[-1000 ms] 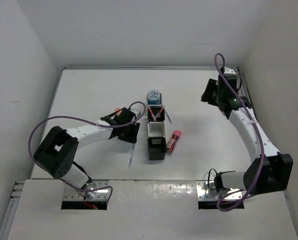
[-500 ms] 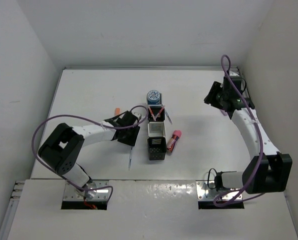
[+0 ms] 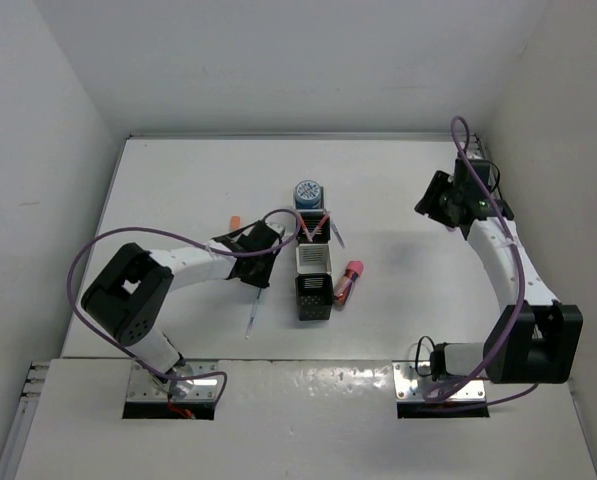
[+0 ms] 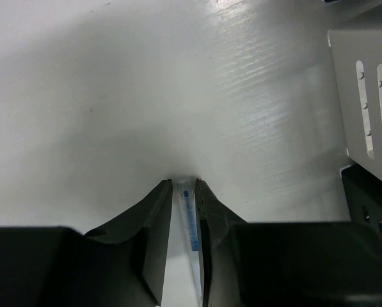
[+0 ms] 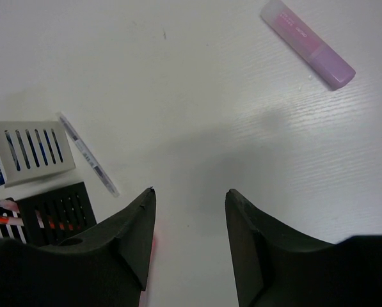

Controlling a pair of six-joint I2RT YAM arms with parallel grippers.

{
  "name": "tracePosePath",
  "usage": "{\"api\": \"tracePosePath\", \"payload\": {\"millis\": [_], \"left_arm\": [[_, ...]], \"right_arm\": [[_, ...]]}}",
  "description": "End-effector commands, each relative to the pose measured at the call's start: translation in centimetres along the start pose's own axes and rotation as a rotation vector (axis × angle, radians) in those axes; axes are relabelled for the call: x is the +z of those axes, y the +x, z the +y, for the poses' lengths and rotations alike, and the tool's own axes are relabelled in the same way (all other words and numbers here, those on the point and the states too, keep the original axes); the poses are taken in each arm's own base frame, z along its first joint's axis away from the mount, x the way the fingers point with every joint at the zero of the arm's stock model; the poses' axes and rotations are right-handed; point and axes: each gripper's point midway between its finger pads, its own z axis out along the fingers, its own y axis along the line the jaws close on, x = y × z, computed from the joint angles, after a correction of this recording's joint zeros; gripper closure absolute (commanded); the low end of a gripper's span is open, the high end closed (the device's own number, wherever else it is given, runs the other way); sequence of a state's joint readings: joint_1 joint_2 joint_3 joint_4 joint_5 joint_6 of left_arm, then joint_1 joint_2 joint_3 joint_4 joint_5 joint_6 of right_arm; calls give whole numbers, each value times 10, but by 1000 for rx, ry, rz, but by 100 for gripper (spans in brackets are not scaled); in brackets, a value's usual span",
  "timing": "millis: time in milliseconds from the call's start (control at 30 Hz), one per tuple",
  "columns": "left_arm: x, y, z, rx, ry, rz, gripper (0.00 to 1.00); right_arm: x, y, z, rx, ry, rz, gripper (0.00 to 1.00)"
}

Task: Sort the stationery into containers
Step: Grab a piece of stationery with the left arm

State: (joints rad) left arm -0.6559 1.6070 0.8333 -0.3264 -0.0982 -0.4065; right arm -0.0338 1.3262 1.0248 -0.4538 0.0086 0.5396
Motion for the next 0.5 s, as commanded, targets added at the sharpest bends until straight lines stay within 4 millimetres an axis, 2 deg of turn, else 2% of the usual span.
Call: {"api": "tracePosePath", "payload": {"millis": [0, 233, 300, 333, 367, 400, 433, 467], "left_arm": [[0, 31, 8, -6, -28, 78, 73], [-2, 42, 8, -14, 4, 92, 71], [-2, 39, 6, -22, 31, 86, 77], [-6, 33, 2, -31, 60, 67, 87], [-8, 29, 1, -32, 64, 54, 91], [-11, 23, -1, -30, 76, 32, 96], [-20, 10, -11, -29, 127, -11, 100], [-24, 2, -13, -30, 137, -34, 100]], "right_arm": [[-2, -10, 7, 15, -34, -18, 53], [-3, -9, 6, 15, -34, -11, 53], [-3, -8, 7, 15, -36, -7, 54], [-2, -8, 6, 19, -34, -5, 55], [-2, -7, 7, 16, -35, -2, 55], [-1, -6, 7, 18, -37, 2, 56], [-1, -6, 6, 19, -36, 5, 57], [0, -5, 7, 18, -37, 9, 57]]}}
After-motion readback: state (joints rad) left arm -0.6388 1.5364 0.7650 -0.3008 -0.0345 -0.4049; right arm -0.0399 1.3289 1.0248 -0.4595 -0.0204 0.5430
